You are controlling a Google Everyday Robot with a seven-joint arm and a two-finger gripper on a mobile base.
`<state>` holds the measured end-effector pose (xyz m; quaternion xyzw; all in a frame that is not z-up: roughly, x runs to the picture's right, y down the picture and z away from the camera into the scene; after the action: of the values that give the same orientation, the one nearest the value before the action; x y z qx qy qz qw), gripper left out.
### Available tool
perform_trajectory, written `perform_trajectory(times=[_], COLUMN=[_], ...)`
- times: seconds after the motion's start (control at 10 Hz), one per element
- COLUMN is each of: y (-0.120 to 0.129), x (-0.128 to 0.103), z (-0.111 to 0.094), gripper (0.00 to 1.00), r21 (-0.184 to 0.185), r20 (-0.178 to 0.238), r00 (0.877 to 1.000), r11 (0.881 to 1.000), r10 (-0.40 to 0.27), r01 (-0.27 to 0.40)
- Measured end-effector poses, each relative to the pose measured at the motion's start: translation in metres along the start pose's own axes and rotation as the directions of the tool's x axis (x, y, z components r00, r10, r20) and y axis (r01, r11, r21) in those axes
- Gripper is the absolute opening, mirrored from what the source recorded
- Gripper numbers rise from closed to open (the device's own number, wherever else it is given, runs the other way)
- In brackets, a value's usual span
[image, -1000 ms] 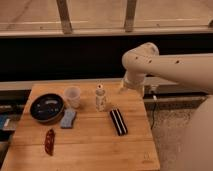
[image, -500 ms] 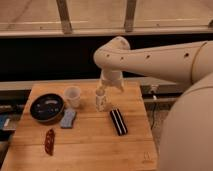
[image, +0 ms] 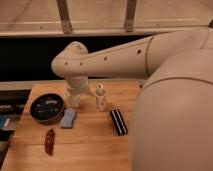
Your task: Place the pepper in the ceramic cup
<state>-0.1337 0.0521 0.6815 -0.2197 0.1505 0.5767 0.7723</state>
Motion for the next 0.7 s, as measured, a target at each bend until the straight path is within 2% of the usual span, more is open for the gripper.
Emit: perform_trajectory(times=[0.7], y=[0.0009], x=[0.0028], z=[0.0010], gripper=[0.67], r21=[0.004], r20=[-0.008], r00=[1.000], r11=[1.000], r10=[-0.014], r01=[0.014])
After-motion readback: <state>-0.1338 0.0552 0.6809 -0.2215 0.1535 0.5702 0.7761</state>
